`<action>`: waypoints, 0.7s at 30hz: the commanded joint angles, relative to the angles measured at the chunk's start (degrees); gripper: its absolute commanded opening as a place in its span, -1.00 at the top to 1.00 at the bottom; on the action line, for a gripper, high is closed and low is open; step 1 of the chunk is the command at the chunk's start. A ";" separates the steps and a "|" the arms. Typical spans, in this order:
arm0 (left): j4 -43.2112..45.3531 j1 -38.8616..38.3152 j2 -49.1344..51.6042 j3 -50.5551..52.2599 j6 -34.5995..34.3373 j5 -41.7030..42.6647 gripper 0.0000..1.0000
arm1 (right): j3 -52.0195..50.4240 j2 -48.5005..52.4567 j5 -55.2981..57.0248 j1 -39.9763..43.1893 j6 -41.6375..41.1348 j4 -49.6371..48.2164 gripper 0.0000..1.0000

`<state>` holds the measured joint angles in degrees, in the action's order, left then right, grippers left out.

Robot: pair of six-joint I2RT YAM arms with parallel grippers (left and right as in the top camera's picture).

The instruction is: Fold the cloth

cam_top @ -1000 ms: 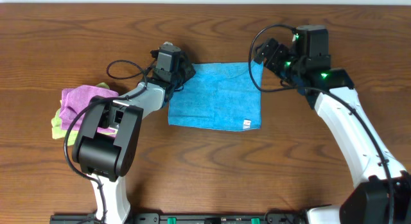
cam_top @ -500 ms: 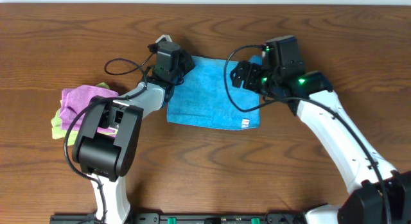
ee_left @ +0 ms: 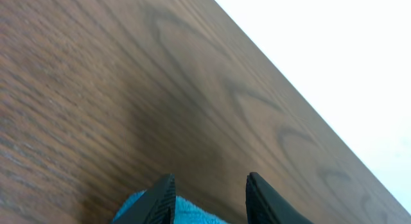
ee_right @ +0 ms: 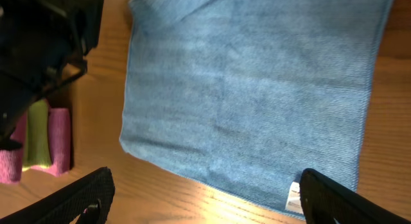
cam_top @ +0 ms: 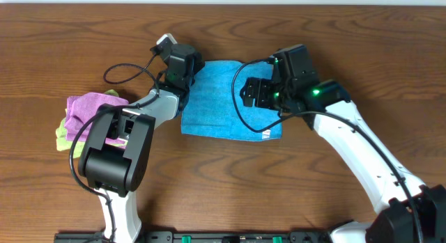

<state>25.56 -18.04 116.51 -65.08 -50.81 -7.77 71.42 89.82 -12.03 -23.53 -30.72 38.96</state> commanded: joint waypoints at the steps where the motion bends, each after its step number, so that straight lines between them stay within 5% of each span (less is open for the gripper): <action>1: 0.87 0.81 0.44 -1.22 0.63 -3.43 0.26 | 0.42 -1.33 -0.22 -1.70 1.07 0.35 -0.84; 7: 3.39 3.50 0.35 -1.25 1.88 -0.68 0.06 | 0.42 -1.33 3.37 -1.99 1.07 0.70 -0.84; 12: 1.14 5.25 -1.68 -1.42 9.51 13.27 -0.04 | 0.44 -1.33 4.72 -1.95 1.03 1.22 -0.84; 21: -35.58 5.42 -18.34 -1.42 15.61 18.32 -0.24 | 0.44 -1.55 5.62 -1.95 -3.58 16.13 -0.92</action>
<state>-5.80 -12.86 102.63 -65.84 -37.56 9.02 71.42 89.82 -7.53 -25.17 -32.38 53.93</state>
